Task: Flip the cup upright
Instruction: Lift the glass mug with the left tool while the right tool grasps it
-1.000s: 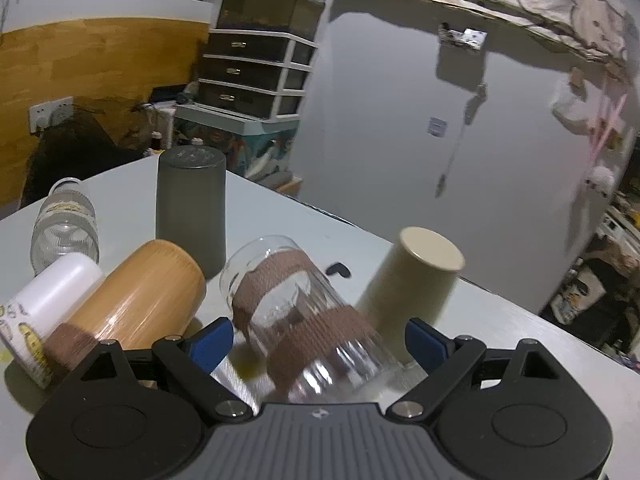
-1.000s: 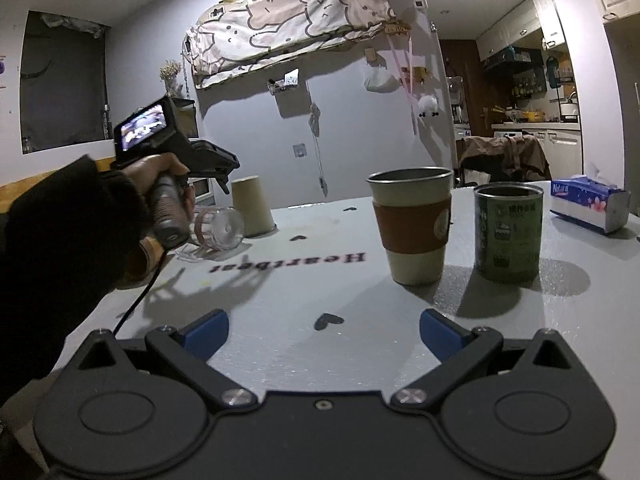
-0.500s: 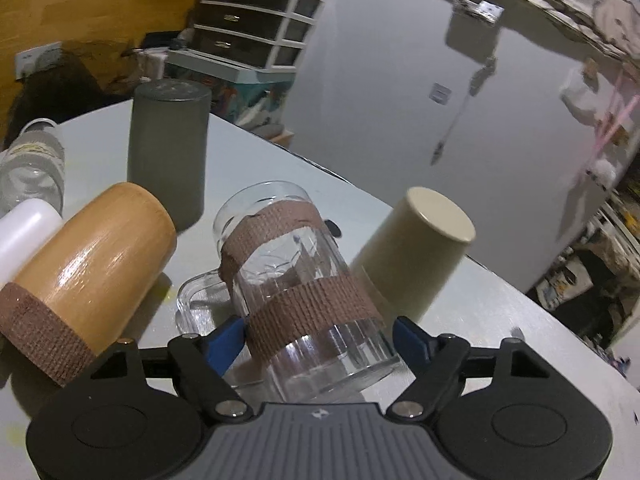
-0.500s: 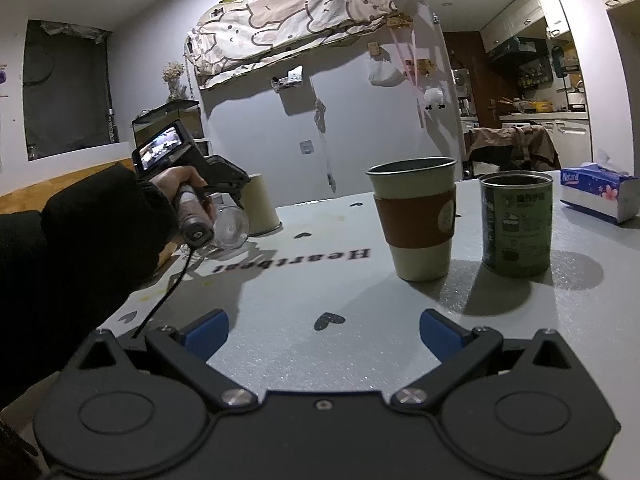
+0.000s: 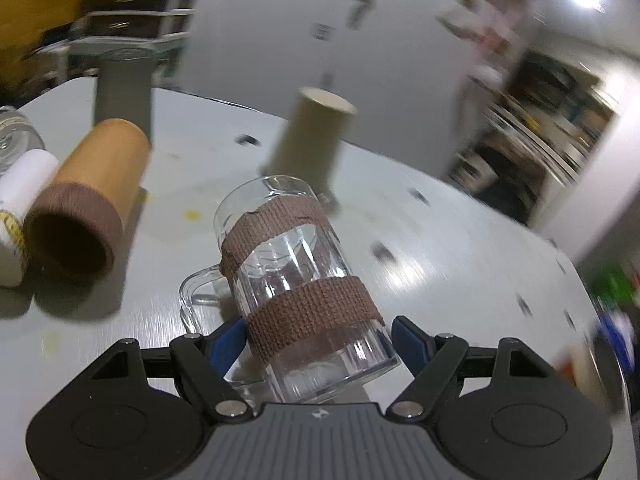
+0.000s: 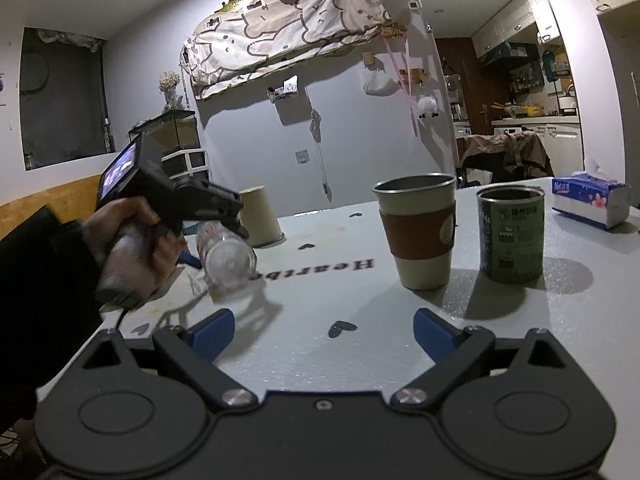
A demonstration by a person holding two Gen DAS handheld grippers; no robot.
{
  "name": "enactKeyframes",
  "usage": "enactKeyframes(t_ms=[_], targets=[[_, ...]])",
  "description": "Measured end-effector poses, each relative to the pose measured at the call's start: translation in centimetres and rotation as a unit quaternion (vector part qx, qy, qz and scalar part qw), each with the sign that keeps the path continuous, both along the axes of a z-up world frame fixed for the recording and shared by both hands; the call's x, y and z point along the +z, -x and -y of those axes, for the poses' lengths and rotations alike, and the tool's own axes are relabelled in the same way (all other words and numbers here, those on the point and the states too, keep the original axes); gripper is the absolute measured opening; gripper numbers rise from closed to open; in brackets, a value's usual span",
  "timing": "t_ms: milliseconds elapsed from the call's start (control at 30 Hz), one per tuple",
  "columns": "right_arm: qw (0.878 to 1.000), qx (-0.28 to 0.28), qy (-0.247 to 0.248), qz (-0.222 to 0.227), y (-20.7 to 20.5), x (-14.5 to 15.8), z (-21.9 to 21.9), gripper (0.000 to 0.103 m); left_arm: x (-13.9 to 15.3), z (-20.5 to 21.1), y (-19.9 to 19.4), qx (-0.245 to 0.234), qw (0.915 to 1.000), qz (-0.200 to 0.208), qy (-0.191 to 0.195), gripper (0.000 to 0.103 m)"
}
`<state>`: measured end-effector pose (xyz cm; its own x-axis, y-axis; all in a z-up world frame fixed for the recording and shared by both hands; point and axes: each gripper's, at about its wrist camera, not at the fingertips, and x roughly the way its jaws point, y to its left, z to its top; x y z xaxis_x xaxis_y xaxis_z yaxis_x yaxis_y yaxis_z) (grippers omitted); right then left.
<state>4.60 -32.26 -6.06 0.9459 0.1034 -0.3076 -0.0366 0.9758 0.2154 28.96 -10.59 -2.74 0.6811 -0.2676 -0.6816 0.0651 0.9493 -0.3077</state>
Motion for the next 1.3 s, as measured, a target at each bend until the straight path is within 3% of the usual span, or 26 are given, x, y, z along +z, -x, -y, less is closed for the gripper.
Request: enactKeyframes(t_ms=[167,367,600,733,933,1133,1300], targets=[[1.0,-0.007,-0.005,0.007,1.1,0.7,-0.5,0.097,0.0,0.5,5.9,-0.106,0.9939,0.003,-0.031,0.079],[1.0,0.0,-0.027,0.004,2.4,2.0,-0.9,0.097,-0.1,0.3,12.7,-0.214,0.975,0.01,-0.059,0.079],[0.999,0.01,-0.052,-0.006,4.0,3.0,-1.4,0.097,-0.3,-0.7,19.7,-0.292,0.9523,0.032,-0.084,0.079],[0.997,0.025,-0.073,-0.025,3.7,3.1,-1.7,0.097,-0.5,-1.0,22.3,-0.305,0.9463,0.052,-0.093,0.079],[0.986,0.064,-0.126,-0.091,0.5,2.6,-2.0,0.097,-0.9,-1.7,23.2,-0.291,0.9513,0.069,-0.074,0.079],[0.95,0.127,-0.215,-0.189,-4.8,2.2,-1.8,0.096,-0.9,-2.0,23.4,-0.29,0.9517,0.077,-0.064,0.079],[0.929,0.135,-0.237,-0.25,-8.1,2.4,-2.8,0.095,-1.0,-2.2,23.8,-0.296,0.9493,0.083,-0.064,0.079]])
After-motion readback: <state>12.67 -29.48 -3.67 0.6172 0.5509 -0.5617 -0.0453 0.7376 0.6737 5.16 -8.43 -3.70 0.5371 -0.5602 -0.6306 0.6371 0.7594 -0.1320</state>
